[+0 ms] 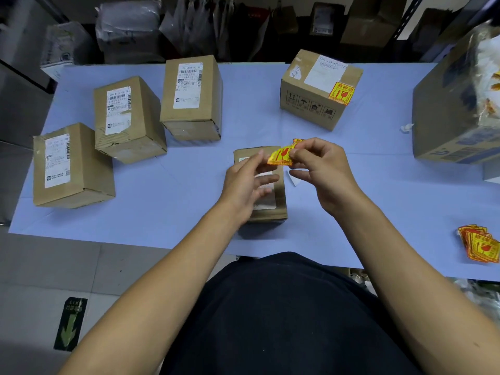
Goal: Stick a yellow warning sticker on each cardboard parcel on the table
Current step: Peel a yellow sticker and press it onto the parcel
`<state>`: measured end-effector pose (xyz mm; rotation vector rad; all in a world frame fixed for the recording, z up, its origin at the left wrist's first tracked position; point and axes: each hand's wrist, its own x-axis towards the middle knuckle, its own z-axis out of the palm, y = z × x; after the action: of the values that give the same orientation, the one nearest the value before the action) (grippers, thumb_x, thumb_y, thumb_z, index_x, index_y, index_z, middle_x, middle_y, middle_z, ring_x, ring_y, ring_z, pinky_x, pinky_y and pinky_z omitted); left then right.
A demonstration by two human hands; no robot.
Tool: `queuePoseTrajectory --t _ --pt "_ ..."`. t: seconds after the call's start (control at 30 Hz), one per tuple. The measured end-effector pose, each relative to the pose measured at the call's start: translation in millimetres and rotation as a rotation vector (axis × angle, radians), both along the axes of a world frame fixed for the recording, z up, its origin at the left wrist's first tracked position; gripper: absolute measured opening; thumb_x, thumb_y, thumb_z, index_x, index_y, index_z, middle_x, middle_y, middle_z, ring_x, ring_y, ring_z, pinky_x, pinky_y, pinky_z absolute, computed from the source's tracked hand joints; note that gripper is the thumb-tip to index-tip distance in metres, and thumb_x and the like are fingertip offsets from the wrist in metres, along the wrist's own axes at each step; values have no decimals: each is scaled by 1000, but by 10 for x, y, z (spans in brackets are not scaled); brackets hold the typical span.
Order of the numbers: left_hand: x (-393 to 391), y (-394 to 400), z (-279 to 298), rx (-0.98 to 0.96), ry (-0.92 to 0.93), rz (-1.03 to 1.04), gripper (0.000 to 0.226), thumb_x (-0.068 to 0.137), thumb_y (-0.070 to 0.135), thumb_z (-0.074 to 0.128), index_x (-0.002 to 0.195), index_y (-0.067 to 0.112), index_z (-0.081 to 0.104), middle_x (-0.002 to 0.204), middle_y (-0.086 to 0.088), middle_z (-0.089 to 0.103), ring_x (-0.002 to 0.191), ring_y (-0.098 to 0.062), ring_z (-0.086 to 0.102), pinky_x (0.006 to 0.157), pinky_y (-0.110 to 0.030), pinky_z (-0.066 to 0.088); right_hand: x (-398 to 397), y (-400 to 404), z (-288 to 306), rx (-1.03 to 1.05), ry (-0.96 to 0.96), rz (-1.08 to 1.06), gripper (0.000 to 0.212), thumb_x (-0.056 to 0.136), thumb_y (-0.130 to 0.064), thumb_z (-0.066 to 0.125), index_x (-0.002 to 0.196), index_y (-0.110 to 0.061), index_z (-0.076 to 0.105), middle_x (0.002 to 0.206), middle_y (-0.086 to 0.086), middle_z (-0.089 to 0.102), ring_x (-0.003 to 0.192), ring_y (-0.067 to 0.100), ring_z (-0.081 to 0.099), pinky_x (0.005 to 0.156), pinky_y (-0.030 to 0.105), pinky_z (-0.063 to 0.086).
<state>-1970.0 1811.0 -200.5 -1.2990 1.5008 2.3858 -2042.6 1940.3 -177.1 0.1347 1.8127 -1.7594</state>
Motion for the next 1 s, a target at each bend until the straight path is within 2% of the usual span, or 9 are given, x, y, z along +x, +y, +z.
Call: queuePoseTrajectory --t 0.07,0.1,0.27,0.43,0.57,0.77,0.83,0.9,1.0 --pt "18 -86 -43 -246 -118 -67 29 98 38 57 85 17 72 82 1 73 66 -14 68 52 -23 49 -5 37 -19 34 7 2 17 92 -4 60 78 -13 62 73 3 65 59 9 61 66 26 58" --pt "21 -133 -54 -246 -144 -89 32 97 40 57 84 16 72 81 1 72 65 -14 68 52 -24 50 -13 57 -31 41 -15 12 18 92 -4 60 78 -14 62 73 3 65 59 9 62 65 27 58" --pt "28 -272 -64 70 -105 -262 18 95 29 64 88 13 69 72 1 68 58 -14 63 52 -22 50 10 158 -138 56 -234 130 14 92 -8 63 81 -16 62 56 -5 58 63 13 63 63 28 60" --pt "72 -257 -134 19 -100 -359 8 90 13 69 83 13 68 66 0 65 55 -11 60 49 -21 49 87 216 -289 112 -301 136 10 91 -10 66 82 -15 65 65 2 57 61 12 64 70 33 62" --pt "115 -217 -196 -4 -109 -409 12 91 9 66 80 11 65 61 1 64 53 -9 59 44 -18 46 115 253 -412 150 -322 146 7 91 -14 67 84 -14 67 56 -4 59 58 10 64 75 36 62" --pt "230 -149 -305 -308 -233 -576 16 89 11 65 74 11 67 49 4 62 39 -5 52 36 -16 33 377 258 -659 298 -261 129 6 87 -11 74 87 -10 67 76 4 69 72 16 64 59 25 59" --pt "265 -140 -360 -374 -287 -580 17 87 11 66 70 12 69 46 2 59 37 -6 50 38 -16 35 462 252 -736 332 -272 101 24 83 -11 78 101 -13 62 82 6 69 73 17 65 60 26 59" --pt "279 -121 -403 -455 -295 -601 17 83 11 67 66 13 69 53 -2 65 43 -10 55 45 -21 43 497 254 -782 362 -260 72 38 80 -12 81 108 -16 56 87 9 69 74 17 65 61 27 59" --pt "281 -80 -434 -714 -280 -726 14 80 17 67 67 15 70 65 1 69 63 -14 65 61 -30 55 506 269 -818 417 -190 82 34 79 -13 80 103 -16 56 91 12 69 80 21 66 66 32 58"
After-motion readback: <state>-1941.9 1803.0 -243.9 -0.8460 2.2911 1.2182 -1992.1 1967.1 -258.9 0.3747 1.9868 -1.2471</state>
